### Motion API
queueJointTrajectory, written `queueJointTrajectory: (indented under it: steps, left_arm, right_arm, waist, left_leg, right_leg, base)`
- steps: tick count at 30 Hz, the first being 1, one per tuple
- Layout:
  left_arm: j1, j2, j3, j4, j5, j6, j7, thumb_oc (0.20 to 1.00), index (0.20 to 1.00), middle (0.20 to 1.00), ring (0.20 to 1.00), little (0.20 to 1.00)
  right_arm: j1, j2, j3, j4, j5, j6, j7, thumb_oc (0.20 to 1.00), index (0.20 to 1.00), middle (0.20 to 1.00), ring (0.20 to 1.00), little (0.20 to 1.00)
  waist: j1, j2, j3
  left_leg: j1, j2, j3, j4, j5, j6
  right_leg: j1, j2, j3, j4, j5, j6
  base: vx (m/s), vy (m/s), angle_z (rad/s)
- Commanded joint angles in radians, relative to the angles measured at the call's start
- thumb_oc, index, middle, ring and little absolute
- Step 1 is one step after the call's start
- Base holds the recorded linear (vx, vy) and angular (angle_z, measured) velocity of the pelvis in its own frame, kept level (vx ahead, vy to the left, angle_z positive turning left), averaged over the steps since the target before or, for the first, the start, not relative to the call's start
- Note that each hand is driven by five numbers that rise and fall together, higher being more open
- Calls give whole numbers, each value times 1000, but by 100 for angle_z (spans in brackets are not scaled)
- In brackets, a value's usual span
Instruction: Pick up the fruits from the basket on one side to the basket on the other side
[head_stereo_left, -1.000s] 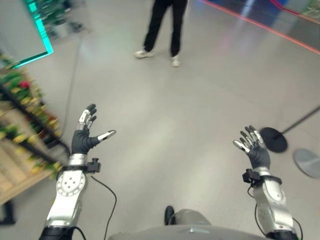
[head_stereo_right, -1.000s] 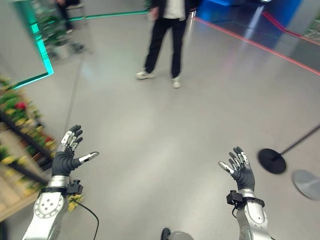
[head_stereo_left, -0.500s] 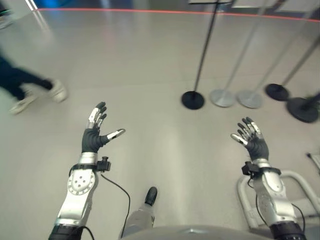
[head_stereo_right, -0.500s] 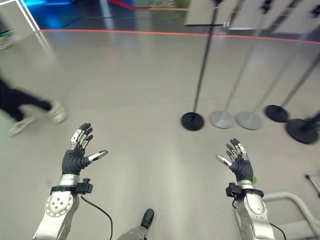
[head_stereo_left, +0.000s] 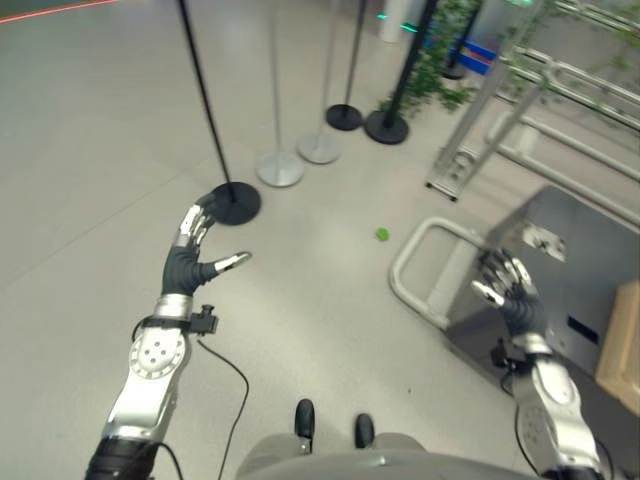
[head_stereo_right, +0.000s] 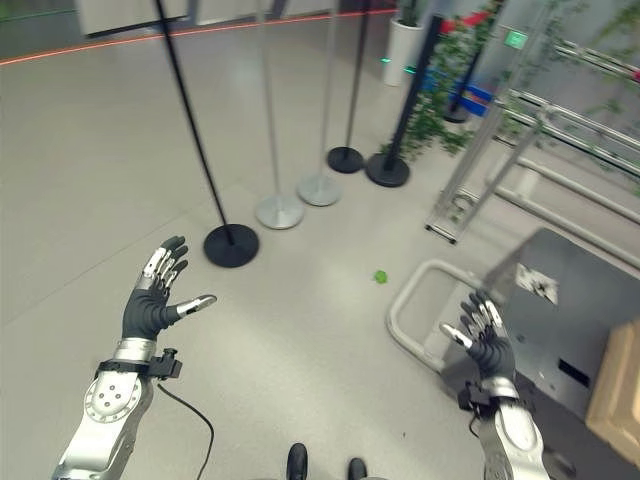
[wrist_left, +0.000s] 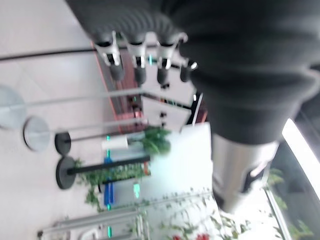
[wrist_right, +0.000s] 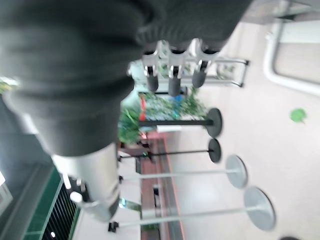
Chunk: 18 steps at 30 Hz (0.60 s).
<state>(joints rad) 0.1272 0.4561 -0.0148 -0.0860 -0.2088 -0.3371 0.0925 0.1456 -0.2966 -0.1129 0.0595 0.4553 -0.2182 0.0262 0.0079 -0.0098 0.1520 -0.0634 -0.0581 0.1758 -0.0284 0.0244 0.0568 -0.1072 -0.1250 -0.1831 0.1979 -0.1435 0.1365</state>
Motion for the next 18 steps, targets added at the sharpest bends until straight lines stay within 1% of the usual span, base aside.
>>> queueJointTrajectory:
  steps: [1, 2, 3, 4, 5, 6, 7, 8, 9, 10, 11, 12, 13, 14, 15, 16, 17, 18]
  left_arm:
    - [0, 32, 55, -51, 23, -43, 11, 1000, 1000, 1000, 1000, 1000]
    - [15, 28, 65, -54, 21, -39, 5, 1000, 1000, 1000, 1000, 1000]
    - [16, 28, 66, -54, 21, -39, 5, 1000, 1000, 1000, 1000, 1000]
    - [20, 31, 82, -49, 18, -37, 12, 1000, 1000, 1000, 1000, 1000]
    - [20, 31, 83, -48, 18, -38, 12, 1000, 1000, 1000, 1000, 1000]
    - [17, 27, 93, -38, 19, -39, 21, 1000, 1000, 1000, 1000, 1000]
    - [6, 11, 99, -13, 20, -33, 33, 1000, 1000, 1000, 1000, 1000]
    - [5, 10, 100, -11, 21, -34, 33, 1000, 1000, 1000, 1000, 1000]
    - [-11, -9, 98, 7, 12, -35, 50, 1000, 1000, 1000, 1000, 1000]
    - [-12, -9, 98, 8, 12, -35, 50, 1000, 1000, 1000, 1000, 1000]
    - [-26, -19, 98, 14, 8, -37, 54, 1000, 1000, 1000, 1000, 1000]
    - [-27, -20, 98, 14, 8, -38, 54, 1000, 1000, 1000, 1000, 1000]
    - [-25, -16, 101, 7, 5, -36, 52, 1000, 1000, 1000, 1000, 1000]
    - [-36, -21, 98, 18, -7, -42, 54, 1000, 1000, 1000, 1000, 1000]
    - [-47, -49, 103, 22, -27, -45, 56, 1000, 1000, 1000, 1000, 1000]
    - [-47, -50, 103, 22, -27, -45, 55, 1000, 1000, 1000, 1000, 1000]
    - [-48, -59, 105, 23, -32, -46, 55, 1000, 1000, 1000, 1000, 1000]
    - [-59, -67, 106, 31, -38, -45, 70, 1000, 1000, 1000, 1000, 1000]
  right_arm:
    - [-32, -28, -1, -16, -26, -51, -9, 1000, 1000, 1000, 1000, 1000]
    - [-44, -31, 11, -7, -40, -48, -11, 1000, 1000, 1000, 1000, 1000]
    - [-44, -31, 12, -6, -41, -48, -12, 1000, 1000, 1000, 1000, 1000]
    - [-70, -34, 38, -16, -50, -39, -16, 1000, 1000, 1000, 1000, 1000]
    - [-71, -33, 40, -17, -51, -38, -17, 1000, 1000, 1000, 1000, 1000]
    - [-82, -35, 52, -16, -63, -33, -16, 1000, 1000, 1000, 1000, 1000]
    - [-104, -35, 65, 3, -84, -19, -28, 1000, 1000, 1000, 1000, 1000]
    - [-107, -36, 67, 4, -84, -19, -29, 1000, 1000, 1000, 1000, 1000]
    - [-100, -34, 53, -1, -85, -15, -33, 1000, 1000, 1000, 1000, 1000]
    - [-100, -35, 52, -1, -85, -15, -33, 1000, 1000, 1000, 1000, 1000]
    - [-88, -46, 28, -7, -82, -21, -34, 1000, 1000, 1000, 1000, 1000]
    - [-88, -47, 28, -7, -82, -20, -34, 1000, 1000, 1000, 1000, 1000]
    - [-76, -50, 13, -16, -70, -20, -32, 1000, 1000, 1000, 1000, 1000]
    - [-68, -52, 2, -3, -57, -25, -39, 1000, 1000, 1000, 1000, 1000]
    - [-64, -63, -13, -8, -60, -33, -45, 1000, 1000, 1000, 1000, 1000]
    - [-64, -64, -13, -9, -60, -33, -45, 1000, 1000, 1000, 1000, 1000]
    - [-58, -67, -16, -6, -47, -35, -42, 1000, 1000, 1000, 1000, 1000]
    - [-50, -74, -25, -1, -31, -46, -52, 1000, 1000, 1000, 1000, 1000]
  waist:
    - [12, -49, -54]
    - [20, -53, -56]
    - [20, -54, -57]
    - [25, -53, -59]
    - [25, -53, -58]
    - [25, -62, -51]
    - [21, -72, -64]
    - [23, -71, -62]
    - [-9, -71, -65]
    - [-8, -71, -65]
    - [-52, -64, -53]
    - [-52, -63, -54]
    - [-74, -57, -47]
    - [-107, -54, -41]
    - [-135, -42, -41]
    - [-133, -39, -40]
    - [-141, -30, -44]
    - [-152, -19, -48]
  left_leg:
    - [11, 127, -30, 117, -111, -94]
    - [20, 153, 24, 113, -115, -109]
    - [20, 152, 25, 113, -116, -108]
    - [40, 182, 69, 114, -131, -129]
    - [43, 183, 71, 114, -133, -131]
    - [53, 188, 115, 111, -122, -135]
    - [88, 203, 154, 103, -145, -149]
    - [91, 204, 158, 102, -144, -150]
    - [106, 229, 168, 105, -135, -165]
    - [106, 229, 169, 105, -135, -166]
    - [108, 265, 186, 119, -116, -174]
    - [106, 266, 186, 119, -115, -174]
    - [119, 288, 185, 117, -103, -183]
    - [144, 317, 199, 107, -92, -194]
    - [177, 350, 221, 101, -62, -208]
    - [180, 354, 223, 99, -60, -210]
    - [184, 378, 226, 108, -30, -219]
    - [177, 423, 211, 142, 67, -240]
  right_leg:
    - [99, -151, -97, -178, 172, 61]
    - [76, -238, -197, -198, 250, 83]
    - [76, -239, -196, -201, 252, 84]
    - [66, -301, -278, -216, 291, 112]
    - [67, -300, -277, -218, 292, 113]
    - [56, -326, -322, -211, 322, 111]
    - [87, -326, -358, -246, 319, 125]
    - [87, -324, -355, -247, 318, 125]
    - [65, -297, -288, -230, 297, 121]
    - [64, -297, -287, -229, 297, 120]
    - [37, -275, -260, -186, 274, 110]
    - [34, -275, -259, -182, 272, 110]
    - [13, -249, -224, -140, 231, 100]
    - [-3, -220, -189, -111, 209, 91]
    - [-17, -177, -178, -93, 180, 74]
    - [-18, -173, -177, -92, 179, 72]
    - [-17, -138, -163, -96, 157, 59]
    - [-9, -56, -126, -117, 125, 22]
  base:
    - [-89, -226, -131]
    - [-90, -224, -132]
    - [-39, -319, -175]
    - [26, -149, -138]
    - [-34, -242, -124]
    - [17, -292, -83]
    - [13, -296, -74]
    - [179, -415, -114]
    - [109, -210, -79]
    - [126, -474, -72]
    - [18, -269, -15]
    - [56, -373, -25]
    - [91, -251, -29]
    - [196, -452, -30]
    - [161, -355, -21]
    - [163, -341, -43]
    - [157, -400, -56]
    - [156, -405, -60]
